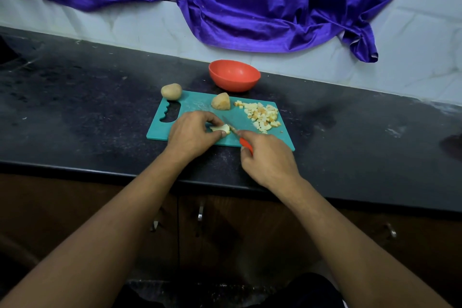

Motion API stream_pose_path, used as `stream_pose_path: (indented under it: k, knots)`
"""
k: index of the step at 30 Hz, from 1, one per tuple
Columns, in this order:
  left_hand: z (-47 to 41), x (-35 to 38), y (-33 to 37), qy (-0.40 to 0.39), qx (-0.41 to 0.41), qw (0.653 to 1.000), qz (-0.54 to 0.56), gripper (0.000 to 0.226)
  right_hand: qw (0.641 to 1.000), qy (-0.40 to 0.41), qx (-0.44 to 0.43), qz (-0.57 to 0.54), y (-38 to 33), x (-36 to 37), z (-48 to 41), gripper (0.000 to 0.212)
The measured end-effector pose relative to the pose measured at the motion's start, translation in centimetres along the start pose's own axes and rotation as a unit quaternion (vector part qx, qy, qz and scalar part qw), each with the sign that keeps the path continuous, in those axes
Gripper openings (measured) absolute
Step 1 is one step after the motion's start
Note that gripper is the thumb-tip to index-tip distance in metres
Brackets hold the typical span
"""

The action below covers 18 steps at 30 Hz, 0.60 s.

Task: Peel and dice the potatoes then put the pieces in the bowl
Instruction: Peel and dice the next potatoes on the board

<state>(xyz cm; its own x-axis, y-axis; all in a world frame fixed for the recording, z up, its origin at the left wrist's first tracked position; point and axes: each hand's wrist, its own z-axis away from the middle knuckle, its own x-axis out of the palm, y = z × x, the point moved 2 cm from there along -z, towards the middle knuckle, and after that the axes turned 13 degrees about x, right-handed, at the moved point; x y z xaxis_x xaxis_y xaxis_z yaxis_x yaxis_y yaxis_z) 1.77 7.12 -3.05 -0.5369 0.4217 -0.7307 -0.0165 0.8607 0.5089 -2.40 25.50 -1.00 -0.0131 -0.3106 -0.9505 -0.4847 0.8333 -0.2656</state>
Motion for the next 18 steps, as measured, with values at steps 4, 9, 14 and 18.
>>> stream_pose_path:
  k: [4, 9, 14, 18]
  knots:
    - [0.1, 0.0, 0.1, 0.0, 0.002, 1.0, -0.004, 0.024, 1.0, 0.011, -0.007, 0.004, -0.4, -0.1, 0.2, 0.049]
    - [0.0, 0.1, -0.2, 0.005, 0.002, 1.0, -0.005, 0.025, 1.0, 0.022, -0.006, 0.009, -0.8, -0.1, 0.5, 0.048]
    - [0.0, 0.2, -0.4, 0.013, 0.001, 1.0, -0.006, 0.024, 1.0, 0.022, -0.003, 0.018, -1.1, -0.2, 0.7, 0.048]
    - [0.0, 0.3, -0.5, 0.006, 0.005, 1.0, -0.023, 0.024, 1.0, 0.013, -0.003, 0.022, -1.8, 0.1, 0.9, 0.049]
